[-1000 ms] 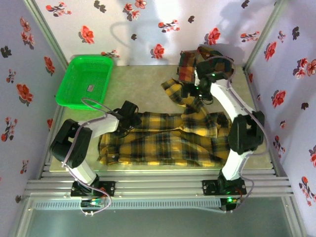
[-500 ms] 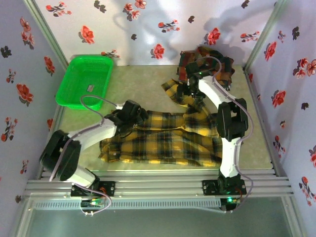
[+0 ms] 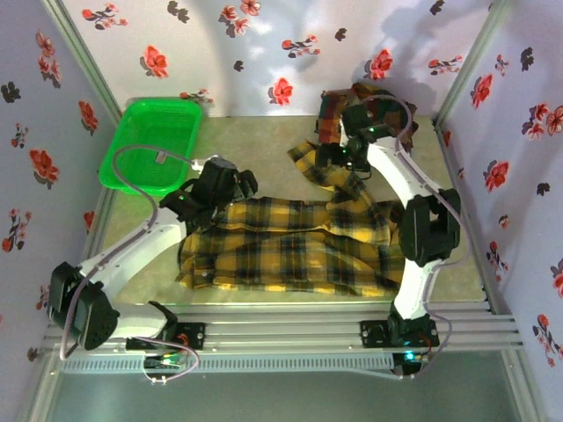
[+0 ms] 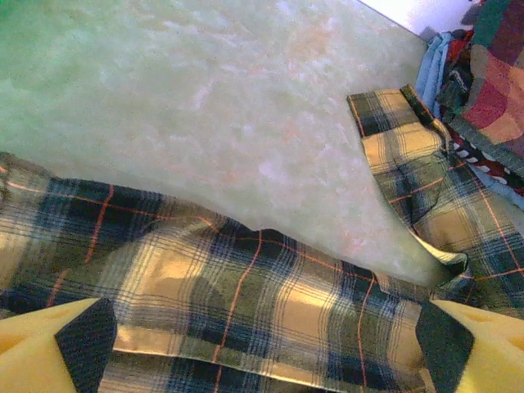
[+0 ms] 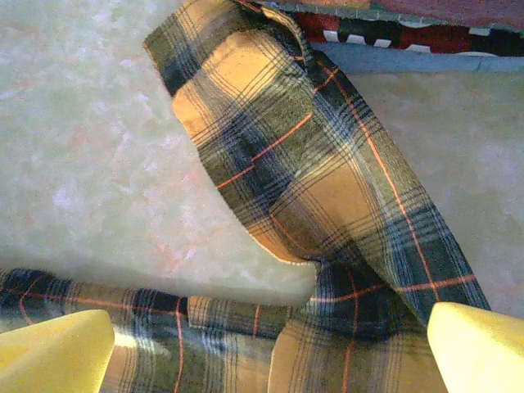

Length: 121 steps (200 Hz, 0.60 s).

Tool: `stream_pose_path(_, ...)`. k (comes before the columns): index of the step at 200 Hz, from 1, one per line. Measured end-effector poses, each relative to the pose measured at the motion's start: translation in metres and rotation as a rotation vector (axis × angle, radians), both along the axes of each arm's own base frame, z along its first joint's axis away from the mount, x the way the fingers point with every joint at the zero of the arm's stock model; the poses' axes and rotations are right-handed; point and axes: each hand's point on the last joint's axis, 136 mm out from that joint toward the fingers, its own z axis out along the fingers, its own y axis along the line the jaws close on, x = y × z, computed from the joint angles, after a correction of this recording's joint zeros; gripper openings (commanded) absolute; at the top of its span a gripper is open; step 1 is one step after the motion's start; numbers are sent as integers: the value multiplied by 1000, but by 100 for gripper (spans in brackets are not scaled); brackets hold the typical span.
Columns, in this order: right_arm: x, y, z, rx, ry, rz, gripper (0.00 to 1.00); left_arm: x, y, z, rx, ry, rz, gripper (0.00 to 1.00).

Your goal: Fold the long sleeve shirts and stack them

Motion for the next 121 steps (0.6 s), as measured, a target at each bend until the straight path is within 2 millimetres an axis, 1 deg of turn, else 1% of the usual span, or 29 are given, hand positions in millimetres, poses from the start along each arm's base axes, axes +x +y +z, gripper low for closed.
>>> stream_pose_path(26,-22,-9,15,-9,-9,-5,99,-18,15,14,15,-6,-6,100)
stream_pose_path(45,-43,-17,20,-25,7,-6,99,-30,25,27,-3,-34,-3,100)
stream_pose_path(56,-53,-21,20,-34,17,-4,99,-37,30,30,-10,-45,0,100)
stream_pose_path(71,-65,-25,17,-42,31,-4,99,-45,37,26,-9,-38,3,100)
stream_pose_path(91,-81,-31,11,-56,52,-3,99,-54,39,13,-5,-8,6,100)
stream_pose_path(108,-84,-32,9,-66,57,8,99,-60,37,3,5,19,1,100)
stream_pose_path(121,-83,-32,7,-71,61,16,99,-64,33,1,7,25,-5,100)
